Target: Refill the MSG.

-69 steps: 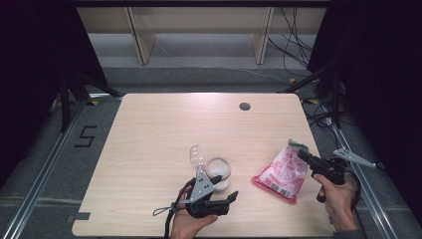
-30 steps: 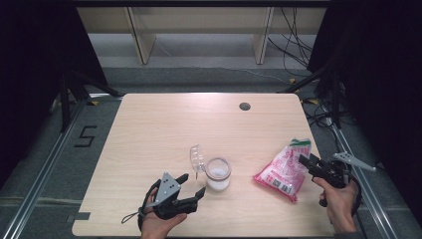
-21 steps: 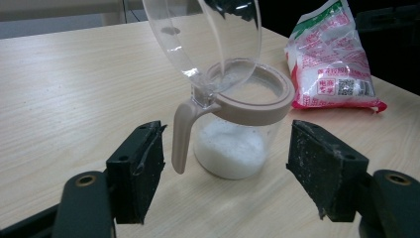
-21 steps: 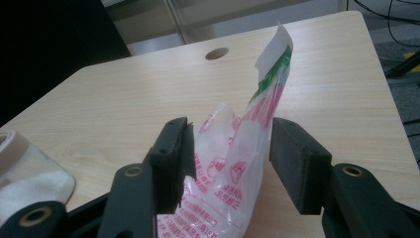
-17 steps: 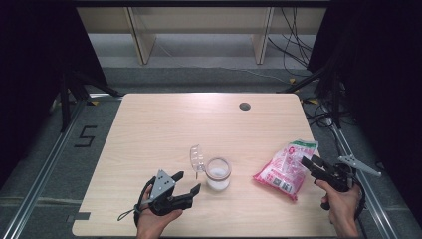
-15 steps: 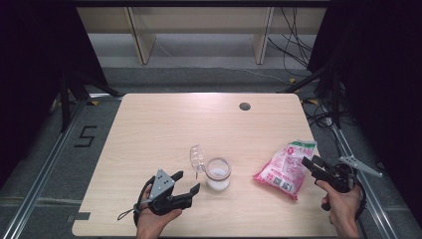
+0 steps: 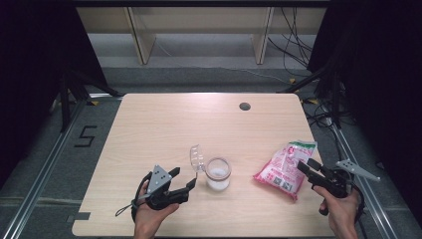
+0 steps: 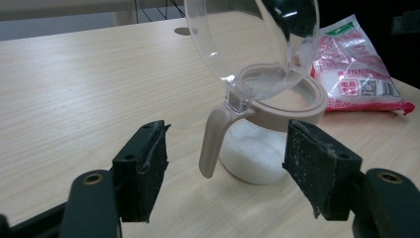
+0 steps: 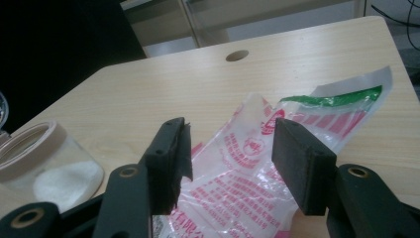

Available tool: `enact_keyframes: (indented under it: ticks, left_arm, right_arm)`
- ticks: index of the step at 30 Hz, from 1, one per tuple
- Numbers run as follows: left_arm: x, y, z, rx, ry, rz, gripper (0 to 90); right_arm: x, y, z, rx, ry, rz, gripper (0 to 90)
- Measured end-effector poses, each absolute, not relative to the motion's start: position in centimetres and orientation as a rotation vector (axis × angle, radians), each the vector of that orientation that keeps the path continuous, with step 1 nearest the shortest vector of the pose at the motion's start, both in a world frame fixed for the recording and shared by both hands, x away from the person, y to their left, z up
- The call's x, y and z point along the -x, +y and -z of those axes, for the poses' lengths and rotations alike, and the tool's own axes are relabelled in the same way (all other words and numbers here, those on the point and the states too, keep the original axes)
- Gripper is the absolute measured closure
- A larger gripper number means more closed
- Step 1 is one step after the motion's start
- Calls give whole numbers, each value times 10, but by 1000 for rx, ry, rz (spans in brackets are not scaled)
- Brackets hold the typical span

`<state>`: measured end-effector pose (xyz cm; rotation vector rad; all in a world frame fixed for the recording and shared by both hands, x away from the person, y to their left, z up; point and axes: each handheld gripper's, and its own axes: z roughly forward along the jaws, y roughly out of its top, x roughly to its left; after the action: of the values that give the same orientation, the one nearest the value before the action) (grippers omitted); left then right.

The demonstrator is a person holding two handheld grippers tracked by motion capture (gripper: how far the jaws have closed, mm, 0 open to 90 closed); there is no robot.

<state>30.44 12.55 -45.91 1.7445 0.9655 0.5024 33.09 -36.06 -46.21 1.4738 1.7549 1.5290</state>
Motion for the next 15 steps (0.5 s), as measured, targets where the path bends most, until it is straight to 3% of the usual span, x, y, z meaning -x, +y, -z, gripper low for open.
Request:
enact_keyframes:
  ticks: [9, 15]
  left_arm:
    - [-312, 128, 457, -1713, 921, -529, 523]
    - [-317, 127, 455, -1715, 894, -612, 814]
  right_arm:
    - [-321, -347, 463, -1424, 1825, -1527, 450]
    - [-312, -339, 465, -1465, 1865, -1499, 448]
